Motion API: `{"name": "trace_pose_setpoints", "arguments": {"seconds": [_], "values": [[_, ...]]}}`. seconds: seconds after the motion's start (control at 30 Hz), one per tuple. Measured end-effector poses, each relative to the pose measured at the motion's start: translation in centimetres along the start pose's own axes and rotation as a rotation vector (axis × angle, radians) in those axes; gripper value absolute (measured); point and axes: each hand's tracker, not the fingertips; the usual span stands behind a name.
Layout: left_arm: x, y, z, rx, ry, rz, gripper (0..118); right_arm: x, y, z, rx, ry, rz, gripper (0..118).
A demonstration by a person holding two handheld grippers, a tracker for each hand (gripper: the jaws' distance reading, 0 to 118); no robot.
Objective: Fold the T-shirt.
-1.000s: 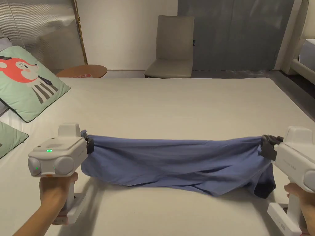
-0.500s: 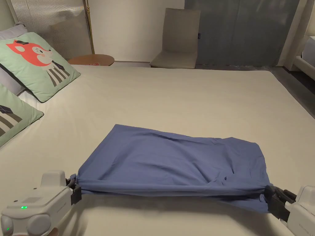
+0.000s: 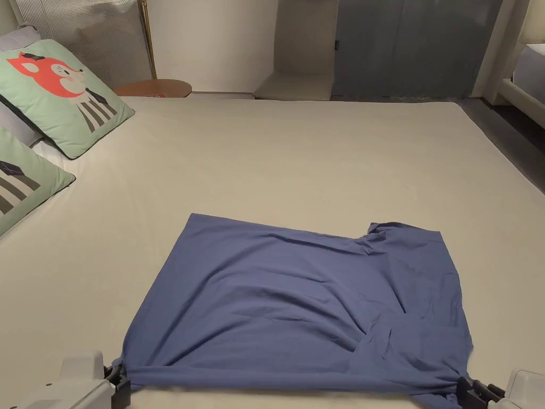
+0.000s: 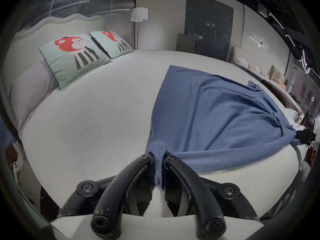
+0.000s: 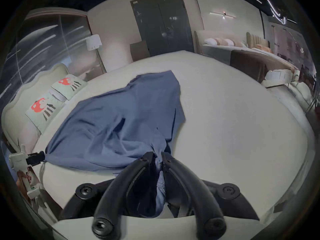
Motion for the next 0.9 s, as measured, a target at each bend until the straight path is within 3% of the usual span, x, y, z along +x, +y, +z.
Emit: {"name": "trace_pose_setpoints", "arguments": {"seconds": [0.2, 0.27, 0.3, 0.33, 0.37, 0.4, 0.43, 0.7, 0.9], "values": [[-0.5, 0.2, -0.4, -0.023, -0.005, 0.031, 3, 0.2, -0.4, -0.1, -0.023, 0.001, -0.014, 14], [-0.5, 0.6, -0.2, -0.029, -0.011, 0.054, 14, -0.3, 0.4, 0.5, -0.026, -0.021, 0.014, 37], [-0.4, 1.0, 0.0, -0.033, -0.005, 0.063, 29, -0.7, 0.9, 0.9, -0.020, -0.050, 0.036, 55], [-0.3, 1.5, 0.3, -0.027, -0.003, 0.078, 62, -1.1, 1.6, 1.4, 0.005, -0.070, 0.060, 81], [-0.1, 2.3, 0.6, -0.012, -0.011, 0.084, 87, -1.1, 2.5, 2.0, 0.032, -0.070, 0.069, 97], [0.3, 3.1, 0.9, 0.008, -0.020, 0.089, 105, -1.4, 3.6, 2.6, 0.073, -0.066, 0.067, 109], [0.7, 4.2, 1.2, 0.046, -0.036, 0.096, 110, -2.0, 4.8, 3.3, 0.125, -0.058, 0.067, 112], [6.1, 13.2, 7.2, 0.410, -0.106, 0.053, 109, -7.9, 13.9, 9.3, 0.497, -0.005, 0.122, 111], [9.7, 16.0, 10.0, 0.607, -0.085, -0.019, 109, -11.6, 15.5, 10.4, 0.621, -0.034, 0.193, 111]]}}
